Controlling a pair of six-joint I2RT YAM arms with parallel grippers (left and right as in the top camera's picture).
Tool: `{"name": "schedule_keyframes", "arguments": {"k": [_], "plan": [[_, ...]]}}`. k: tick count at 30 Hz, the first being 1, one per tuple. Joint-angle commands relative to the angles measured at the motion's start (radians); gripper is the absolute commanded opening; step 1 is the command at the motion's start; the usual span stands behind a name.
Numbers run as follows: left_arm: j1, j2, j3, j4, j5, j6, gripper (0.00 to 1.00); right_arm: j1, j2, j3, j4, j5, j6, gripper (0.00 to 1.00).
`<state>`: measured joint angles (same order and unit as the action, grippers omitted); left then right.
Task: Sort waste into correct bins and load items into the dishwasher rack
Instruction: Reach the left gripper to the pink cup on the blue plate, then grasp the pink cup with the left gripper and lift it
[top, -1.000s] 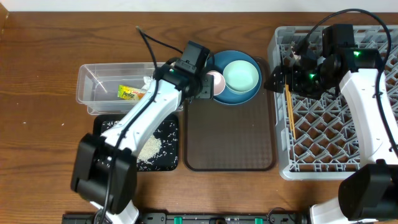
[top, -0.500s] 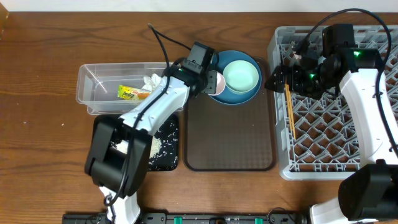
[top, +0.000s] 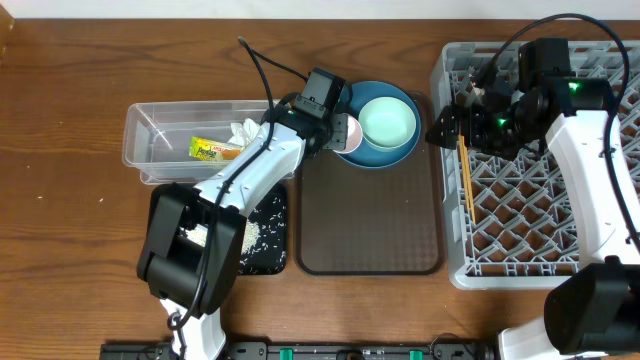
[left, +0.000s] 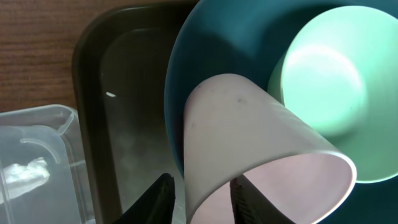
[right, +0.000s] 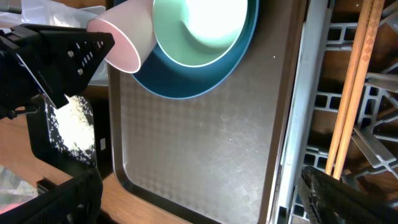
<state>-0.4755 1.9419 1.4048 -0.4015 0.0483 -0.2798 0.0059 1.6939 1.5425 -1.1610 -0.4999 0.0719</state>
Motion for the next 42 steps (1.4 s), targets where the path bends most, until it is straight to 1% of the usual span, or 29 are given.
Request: {"name": "schedule_keyframes", "arguments": {"k": [1, 5, 9, 11, 13, 14, 18, 20, 26, 31, 34, 36, 38, 39, 40, 42], "plan": [[-0.002, 0.008, -0.01, 0.006, -0.016, 0.01, 0.32, 0.008, 0.001, -0.002, 0.002, -0.001, 0.002, 0.99], [-0.002, 0.019, -0.01, 0.011, -0.015, 0.01, 0.31, 0.008, 0.001, -0.002, 0.003, -0.001, 0.002, 0.99], [-0.002, 0.035, -0.01, 0.014, -0.016, 0.01, 0.25, 0.008, 0.001, -0.001, 0.006, 0.0, 0.002, 0.99], [-0.001, 0.035, -0.01, 0.016, -0.016, 0.01, 0.2, 0.008, 0.001, -0.002, 0.006, -0.001, 0.002, 0.99], [-0.001, 0.035, -0.01, 0.022, -0.016, 0.01, 0.19, 0.008, 0.001, -0.001, 0.006, -0.001, 0.002, 0.99], [-0.001, 0.035, -0.01, 0.023, -0.016, 0.01, 0.13, 0.008, 0.001, -0.002, 0.006, -0.001, 0.002, 0.99], [-0.001, 0.034, -0.01, 0.022, -0.017, 0.01, 0.09, 0.008, 0.001, -0.002, 0.006, 0.0, 0.002, 0.99], [0.003, 0.023, -0.008, 0.021, -0.046, 0.01, 0.07, 0.008, 0.001, -0.001, 0.005, -0.001, 0.002, 0.99], [0.021, -0.112, -0.006, 0.012, -0.056, 0.01, 0.06, 0.008, 0.001, -0.001, 0.005, -0.001, 0.002, 0.99], [0.021, -0.29, -0.006, -0.066, -0.037, 0.01, 0.06, 0.008, 0.001, -0.002, 0.003, 0.003, 0.002, 0.99], [0.03, -0.41, -0.006, -0.167, 0.071, 0.002, 0.06, 0.008, 0.001, -0.001, -0.003, 0.003, 0.0, 0.99], [0.052, -0.484, -0.006, -0.242, 0.171, -0.025, 0.06, 0.008, 0.001, -0.001, -0.003, -0.031, -0.047, 0.99], [0.093, -0.549, -0.006, -0.301, 0.327, -0.042, 0.06, 0.008, 0.0, -0.001, -0.008, -0.171, -0.195, 0.99], [0.115, -0.572, -0.006, -0.319, 0.417, -0.043, 0.06, 0.008, 0.0, -0.001, -0.016, -0.272, -0.291, 0.99], [0.144, -0.598, -0.006, -0.333, 0.541, -0.043, 0.06, 0.008, 0.0, -0.001, -0.029, -0.391, -0.396, 0.99], [0.186, -0.625, -0.006, -0.344, 0.706, -0.043, 0.06, 0.008, 0.0, -0.001, -0.065, -0.569, -0.569, 0.99]]}}
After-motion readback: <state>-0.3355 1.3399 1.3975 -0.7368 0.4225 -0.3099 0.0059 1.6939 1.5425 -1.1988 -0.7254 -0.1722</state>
